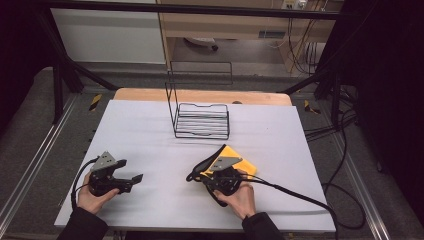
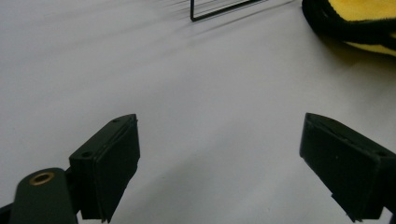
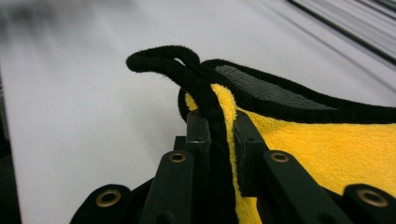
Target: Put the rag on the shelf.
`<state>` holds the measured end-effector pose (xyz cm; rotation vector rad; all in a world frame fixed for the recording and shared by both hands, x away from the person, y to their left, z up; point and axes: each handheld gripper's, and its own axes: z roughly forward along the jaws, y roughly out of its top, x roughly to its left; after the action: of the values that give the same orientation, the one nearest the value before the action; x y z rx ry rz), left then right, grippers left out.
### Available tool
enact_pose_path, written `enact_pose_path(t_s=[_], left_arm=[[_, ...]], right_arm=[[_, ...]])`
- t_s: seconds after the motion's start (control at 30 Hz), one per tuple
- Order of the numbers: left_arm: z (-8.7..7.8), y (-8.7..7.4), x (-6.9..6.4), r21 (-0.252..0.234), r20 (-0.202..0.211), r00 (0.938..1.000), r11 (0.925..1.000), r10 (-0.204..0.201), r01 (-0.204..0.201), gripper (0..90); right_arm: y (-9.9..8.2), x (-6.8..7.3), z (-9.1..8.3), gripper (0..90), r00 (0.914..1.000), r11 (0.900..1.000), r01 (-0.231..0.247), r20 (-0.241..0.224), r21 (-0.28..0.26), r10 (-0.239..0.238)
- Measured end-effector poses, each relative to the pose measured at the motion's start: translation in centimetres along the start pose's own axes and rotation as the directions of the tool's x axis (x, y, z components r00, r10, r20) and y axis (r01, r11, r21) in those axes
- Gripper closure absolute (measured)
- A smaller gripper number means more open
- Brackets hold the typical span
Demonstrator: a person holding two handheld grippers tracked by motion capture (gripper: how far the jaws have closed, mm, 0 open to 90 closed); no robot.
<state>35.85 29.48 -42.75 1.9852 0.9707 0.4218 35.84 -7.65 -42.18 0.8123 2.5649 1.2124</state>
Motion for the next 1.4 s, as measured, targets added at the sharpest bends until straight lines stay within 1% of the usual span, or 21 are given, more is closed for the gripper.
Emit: enact_pose_path(t_s=[0.07, 0.1, 0.13, 0.17, 0.33, 0.43, 0.53, 0.57, 0.6, 0.67, 0.73, 0.83, 0.9, 1.0, 1.1, 1.13, 1.2, 1.27, 1.3, 1.33, 1.4], left_arm=[[0.0, 0.0, 0.0, -0.001, 0.001, 1.0, 1.0, -0.001, 0.001, 12.1], [0.0, 0.0, 0.0, 0.001, 0.001, 1.0, 1.0, -0.002, 0.002, 12.1], [0.0, 0.0, 0.0, 0.002, 0.001, 1.0, 1.0, -0.003, 0.003, 12.1], [0.0, 0.0, 0.0, 0.003, 0.002, 1.0, 1.0, -0.004, 0.004, 12.0], [0.1, 0.0, -0.1, 0.008, 0.001, 1.0, 0.9999, -0.007, 0.007, 11.9], [0.1, 0.2, -0.2, 0.009, 0.002, 1.0, 1.0, -0.004, 0.004, 11.8], [0.0, 0.4, -0.4, 0.011, 0.003, 1.0, 0.9999, -0.003, 0.003, 11.7], [0.0, 0.4, -0.5, 0.009, 0.007, 1.0, 1.0, -0.004, 0.004, 11.7], [0.0, 0.5, -0.6, 0.011, 0.01, 0.9999, 0.9999, -0.003, 0.003, 11.7], [0.1, 0.7, -0.9, 0.017, 0.01, 0.9999, 0.9999, 0.0, 0.0, 11.7], [0.2, 1.1, -1.4, 0.02, 0.016, 0.9999, 0.9998, 0.0, 0.0, 13.0], [0.4, 1.9, -2.5, 0.032, 0.029, 0.9995, 0.9993, 0.015, -0.016, 15.7], [0.6, 2.5, -3.5, 0.04, 0.04, 0.999, 0.9989, 0.023, -0.025, 19.4], [1.2, 3.4, -5.1, 0.066, 0.053, 0.9976, 0.9966, 0.045, -0.048, 24.5], [2.2, 4.4, -7.0, 0.088, 0.071, 0.995, 0.9931, 0.071, -0.077, 29.0], [2.6, 4.7, -7.6, 0.099, 0.08, 0.9932, 0.9909, 0.084, -0.092, 33.8], [3.7, 5.3, -8.9, 0.119, 0.104, 0.99, 0.9871, 0.095, -0.107, 39.2], [5.0, 5.8, -10.1, 0.149, 0.123, 0.9877, 0.9822, 0.097, -0.115, 43.6], [5.7, 6.0, -10.6, 0.157, 0.13, 0.9861, 0.9798, 0.103, -0.123, 43.6], [6.4, 6.1, -11.1, 0.164, 0.137, 0.985, 0.9783, 0.104, -0.127, 48.9], [7.6, 6.3, -11.9, 0.189, 0.165, 0.982, 0.9741, 0.092, -0.124, 54.0]], right_arm=[[0.1, 0.3, 0.3, 80.0, 0.9998, 1.0, 0.007, -0.021, 0.002, -0.007], [0.1, 0.9, 0.8, 79.7, 0.9978, 0.9997, 0.018, -0.064, 0.013, -0.018], [0.1, 0.9, 0.8, 79.7, 0.9978, 0.9997, 0.018, -0.064, 0.013, -0.018], [0.0, 1.4, 1.2, 79.5, 0.9951, 0.9993, 0.033, -0.094, 0.021, -0.031], [-0.5, 1.6, 2.0, 78.0, 0.9924, 0.9983, 0.034, -0.12, 0.048, -0.028], [-0.7, 1.6, 2.4, 73.5, 0.9912, 0.9984, 0.023, -0.132, 0.052, -0.016], [-0.6, 1.6, 2.2, 62.5, 0.9878, 0.9995, -0.006, -0.155, 0.03, 0.011], [-0.4, 1.6, 1.8, 48.5, 0.9847, 0.9997, -0.01, -0.174, 0.021, 0.013], [-0.4, 1.6, 1.8, 48.5, 0.9847, 0.9997, -0.01, -0.174, 0.021, 0.013], [-0.1, 1.5, 0.9, 42.5, 0.9906, 0.9999, 0.012, -0.136, -0.002, -0.012], [0.2, 0.6, -0.7, 35.1, 0.9959, 0.9995, 0.004, -0.09, -0.032, -0.007], [0.0, -0.9, -2.4, 28.8, 0.9996, 0.9978, -0.021, -0.019, -0.063, 0.02], [-0.5, -2.1, -3.4, 26.2, 0.9984, 0.9958, -0.046, 0.03, -0.079, 0.049], [-1.8, -3.8, -4.8, 23.2, 0.991, 0.991, -0.092, 0.088, -0.097, 0.101], [-2.7, -4.9, -5.5, 21.7, 0.983, 0.9867, -0.132, 0.116, -0.095, 0.142], [-3.7, -5.8, -6.0, 21.2, 0.973, 0.9831, -0.162, 0.152, -0.086, 0.174], [-4.8, -6.5, -6.3, 21.8, 0.9608, 0.976, -0.201, 0.177, -0.084, 0.213], [-5.8, -7.1, -6.5, 25.9, 0.9514, 0.9705, -0.224, 0.196, -0.088, 0.238], [-5.8, -7.1, -6.5, 25.9, 0.9514, 0.9705, -0.224, 0.196, -0.088, 0.238], [-6.3, -7.5, -6.5, 30.2, 0.9451, 0.9686, -0.238, 0.213, -0.072, 0.248], [-6.5, -7.7, -6.5, 35.6, 0.9424, 0.9693, -0.237, 0.227, -0.064, 0.246]])
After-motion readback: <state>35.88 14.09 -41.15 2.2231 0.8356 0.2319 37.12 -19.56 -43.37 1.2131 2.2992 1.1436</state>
